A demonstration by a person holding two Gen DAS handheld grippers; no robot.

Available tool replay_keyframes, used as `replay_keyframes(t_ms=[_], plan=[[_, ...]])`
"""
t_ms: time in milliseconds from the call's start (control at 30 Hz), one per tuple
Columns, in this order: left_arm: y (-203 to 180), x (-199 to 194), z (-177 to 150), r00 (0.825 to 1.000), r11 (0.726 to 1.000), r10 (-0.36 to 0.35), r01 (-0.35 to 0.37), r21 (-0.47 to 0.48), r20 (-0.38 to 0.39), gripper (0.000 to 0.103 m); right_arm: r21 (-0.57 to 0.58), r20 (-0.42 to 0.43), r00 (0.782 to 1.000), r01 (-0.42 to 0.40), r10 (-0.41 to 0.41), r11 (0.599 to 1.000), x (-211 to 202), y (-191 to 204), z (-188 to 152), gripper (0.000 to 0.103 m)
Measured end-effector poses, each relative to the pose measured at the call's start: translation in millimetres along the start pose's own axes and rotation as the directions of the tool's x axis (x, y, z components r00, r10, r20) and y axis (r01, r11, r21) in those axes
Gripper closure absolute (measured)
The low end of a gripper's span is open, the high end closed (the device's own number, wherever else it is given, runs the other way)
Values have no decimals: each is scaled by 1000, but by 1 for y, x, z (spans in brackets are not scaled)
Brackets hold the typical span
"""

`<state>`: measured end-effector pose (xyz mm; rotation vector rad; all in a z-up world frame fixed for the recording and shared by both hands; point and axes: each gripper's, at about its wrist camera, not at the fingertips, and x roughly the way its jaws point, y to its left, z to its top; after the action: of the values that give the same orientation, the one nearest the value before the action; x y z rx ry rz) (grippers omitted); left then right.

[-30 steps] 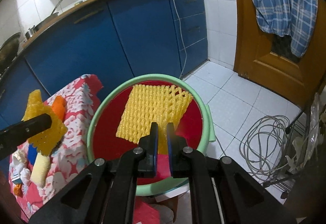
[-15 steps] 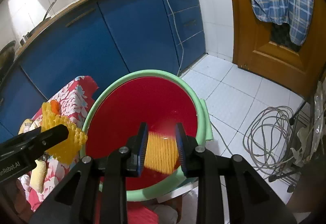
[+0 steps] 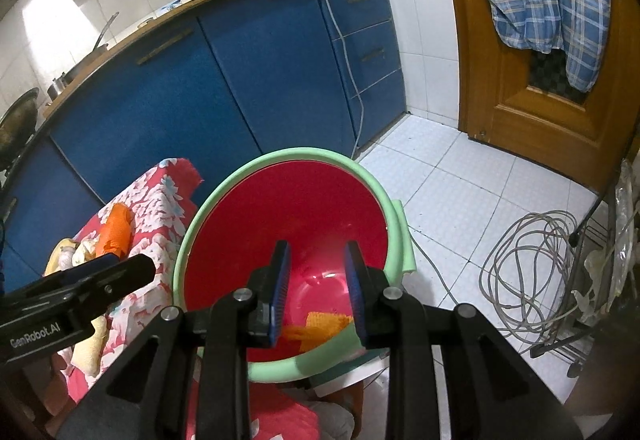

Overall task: Collect trash
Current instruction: 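Move both open tools back over the table items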

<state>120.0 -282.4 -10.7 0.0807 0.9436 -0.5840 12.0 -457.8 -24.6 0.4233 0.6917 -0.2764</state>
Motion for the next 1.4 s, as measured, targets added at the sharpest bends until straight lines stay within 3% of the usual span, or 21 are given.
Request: replay_keyframes(t_ms=[333, 733, 1400], plan=[[25, -37, -16, 998, 998, 39, -36, -53, 47, 32, -21, 9, 999, -47, 47, 999, -24, 21, -6, 71], [65, -89, -42, 982, 982, 163, -152, -110, 93, 32, -82, 0, 992, -127, 128, 988, -45, 68, -22, 68], [154, -162, -115, 939, 904, 337, -302, -303, 69, 32, -191, -131, 963, -259, 236, 947, -39, 158, -70, 64]])
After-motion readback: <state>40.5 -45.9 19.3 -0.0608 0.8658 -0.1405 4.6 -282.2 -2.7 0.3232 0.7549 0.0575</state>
